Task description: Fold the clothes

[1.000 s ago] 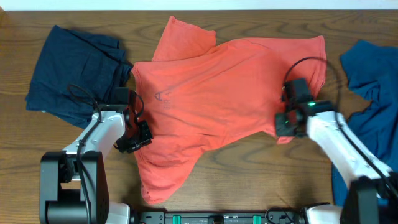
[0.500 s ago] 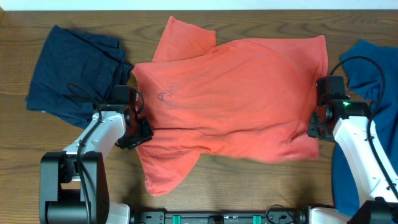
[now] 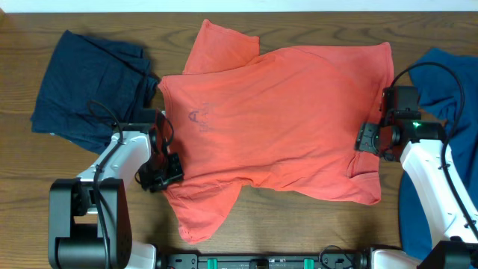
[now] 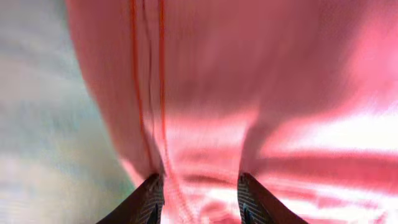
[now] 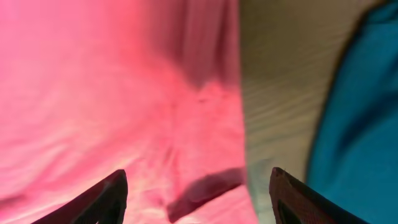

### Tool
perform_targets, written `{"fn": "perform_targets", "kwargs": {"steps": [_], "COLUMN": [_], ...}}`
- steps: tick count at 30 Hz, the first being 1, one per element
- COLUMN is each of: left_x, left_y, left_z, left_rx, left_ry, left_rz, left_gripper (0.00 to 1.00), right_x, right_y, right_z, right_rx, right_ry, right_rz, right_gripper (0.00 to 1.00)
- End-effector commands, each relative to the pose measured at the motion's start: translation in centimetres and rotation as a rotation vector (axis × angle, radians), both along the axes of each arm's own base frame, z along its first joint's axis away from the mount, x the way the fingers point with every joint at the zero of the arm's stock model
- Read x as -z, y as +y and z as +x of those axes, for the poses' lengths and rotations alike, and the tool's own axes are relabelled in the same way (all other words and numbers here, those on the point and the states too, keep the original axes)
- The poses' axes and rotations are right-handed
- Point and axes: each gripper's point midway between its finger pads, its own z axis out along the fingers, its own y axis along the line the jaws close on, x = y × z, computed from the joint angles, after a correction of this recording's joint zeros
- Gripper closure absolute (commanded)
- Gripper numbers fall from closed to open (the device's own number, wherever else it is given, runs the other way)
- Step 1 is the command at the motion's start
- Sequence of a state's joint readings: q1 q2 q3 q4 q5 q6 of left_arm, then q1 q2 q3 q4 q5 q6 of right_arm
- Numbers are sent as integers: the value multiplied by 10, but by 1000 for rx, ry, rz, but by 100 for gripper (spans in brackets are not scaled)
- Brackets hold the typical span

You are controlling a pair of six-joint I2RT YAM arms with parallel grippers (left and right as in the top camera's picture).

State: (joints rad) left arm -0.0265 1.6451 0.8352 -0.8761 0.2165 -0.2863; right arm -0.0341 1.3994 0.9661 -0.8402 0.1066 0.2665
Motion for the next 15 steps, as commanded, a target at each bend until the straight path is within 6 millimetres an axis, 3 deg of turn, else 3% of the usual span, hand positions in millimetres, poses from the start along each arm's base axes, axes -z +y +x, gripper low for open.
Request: {"fn": "perform_targets", "kwargs": {"steps": [1, 9, 13, 15], "left_x": [-10, 13, 22, 21], "left_y": [-2, 7, 37, 54], "left_z": [-4, -22, -24, -22], "left_rx": [13, -54, -189, -279], "left_ry": [-5, 15, 10, 5], "left_rz": [-26, 45, 234, 301], "left_gripper": [58, 55, 88, 94], "right_x": [-4, -4, -3, -2], "right_y": [10, 11, 17, 17], "right_z": [4, 4, 5, 4], "right_rx": [-31, -34, -44, -44], "right_ry": [-20, -23, -26, -21], "right_rz": [57, 65, 96, 97], "right_gripper": [29, 30, 29, 29]}}
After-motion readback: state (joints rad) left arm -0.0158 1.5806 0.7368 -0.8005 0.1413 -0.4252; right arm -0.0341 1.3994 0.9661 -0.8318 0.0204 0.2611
